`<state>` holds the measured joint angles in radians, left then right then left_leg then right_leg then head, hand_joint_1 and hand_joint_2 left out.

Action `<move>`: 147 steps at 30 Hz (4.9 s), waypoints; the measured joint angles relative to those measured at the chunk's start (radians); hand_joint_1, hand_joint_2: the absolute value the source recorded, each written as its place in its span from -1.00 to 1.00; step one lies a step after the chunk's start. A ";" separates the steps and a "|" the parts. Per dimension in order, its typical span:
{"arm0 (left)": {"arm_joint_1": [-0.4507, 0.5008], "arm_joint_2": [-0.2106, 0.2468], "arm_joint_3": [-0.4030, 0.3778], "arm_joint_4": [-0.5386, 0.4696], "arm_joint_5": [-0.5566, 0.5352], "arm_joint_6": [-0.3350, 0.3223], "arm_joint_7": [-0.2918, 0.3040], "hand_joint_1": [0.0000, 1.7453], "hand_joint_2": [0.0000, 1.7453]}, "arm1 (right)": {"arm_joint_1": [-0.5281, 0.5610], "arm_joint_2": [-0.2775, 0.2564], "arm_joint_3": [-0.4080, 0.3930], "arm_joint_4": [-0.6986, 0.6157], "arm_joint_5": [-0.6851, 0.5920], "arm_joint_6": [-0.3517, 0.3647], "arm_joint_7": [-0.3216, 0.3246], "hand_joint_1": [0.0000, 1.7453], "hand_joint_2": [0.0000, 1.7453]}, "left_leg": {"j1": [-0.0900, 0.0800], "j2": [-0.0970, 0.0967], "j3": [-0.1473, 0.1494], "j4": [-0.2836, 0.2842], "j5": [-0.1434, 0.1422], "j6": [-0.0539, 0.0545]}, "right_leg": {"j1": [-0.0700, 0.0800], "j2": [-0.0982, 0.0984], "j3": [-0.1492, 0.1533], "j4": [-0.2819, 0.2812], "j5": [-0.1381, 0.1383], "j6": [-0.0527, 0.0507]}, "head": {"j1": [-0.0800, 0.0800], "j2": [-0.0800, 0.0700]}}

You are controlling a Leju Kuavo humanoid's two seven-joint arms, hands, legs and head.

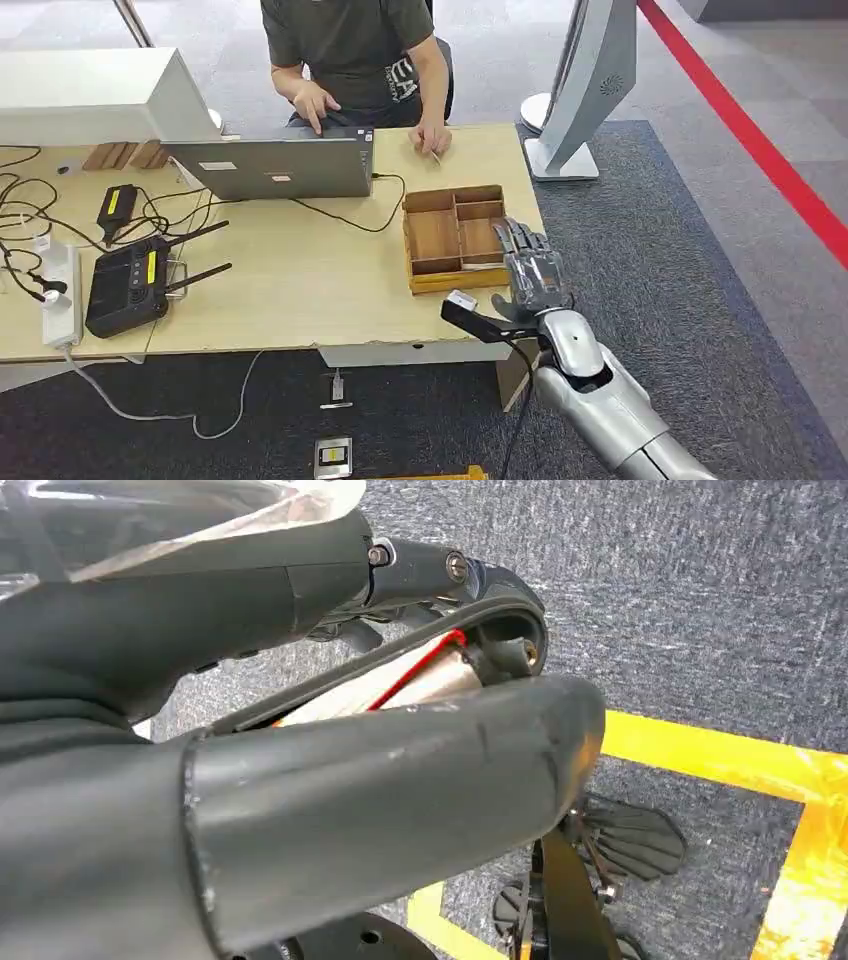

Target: Pass the card to the sensor for recognition and then transmit it.

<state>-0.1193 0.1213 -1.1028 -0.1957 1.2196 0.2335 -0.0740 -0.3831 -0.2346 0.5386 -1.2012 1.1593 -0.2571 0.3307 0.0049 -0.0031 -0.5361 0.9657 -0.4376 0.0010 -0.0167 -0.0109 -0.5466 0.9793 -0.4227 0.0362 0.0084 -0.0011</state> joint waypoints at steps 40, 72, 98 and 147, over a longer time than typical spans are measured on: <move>0.000 0.000 0.000 0.000 -0.026 -0.014 -0.005 -1.00 -1.00 | -0.128 0.037 0.040 0.324 -0.035 -0.070 -0.027 -1.00 1.00 | 0.000 0.000 0.000 0.000 0.000 0.000 | 0.000 0.000 0.000 0.000 0.000 0.000 | 0.000 0.000; 0.000 0.000 0.000 0.000 -0.029 -0.014 0.001 -1.00 -1.00 | -0.129 0.074 0.058 0.368 -0.023 -0.072 -0.042 -1.00 1.00 | 0.000 0.000 0.000 0.000 0.000 0.000 | 0.000 0.000 0.000 0.000 0.000 0.000 | 0.000 0.000; 0.000 0.000 0.000 0.000 -0.045 -0.018 0.008 -1.00 -1.00 | -0.128 0.055 0.036 0.352 0.046 -0.029 -0.007 -1.00 1.00 | 0.000 0.000 0.000 0.000 0.000 0.000 | 0.000 0.000 0.000 0.000 0.000 0.000 | 0.000 0.000; 0.000 0.000 -0.003 0.000 -0.053 -0.021 0.025 -1.00 -1.00 | -0.129 0.082 0.056 0.356 0.039 0.015 -0.004 1.00 1.00 | 0.000 0.000 0.001 0.000 0.000 0.000 | 0.000 0.000 0.000 0.000 0.000 0.000 | 0.000 0.000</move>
<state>-0.1192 0.1217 -1.1059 -0.1957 1.1669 0.2125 -0.0488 -0.5120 -0.1530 0.5943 -0.8454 1.1982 -0.2422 0.3269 0.0052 -0.0028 -0.5355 0.9658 -0.4374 0.0009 -0.0165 -0.0108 -0.5465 0.9793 -0.4226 0.0361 0.0084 -0.0011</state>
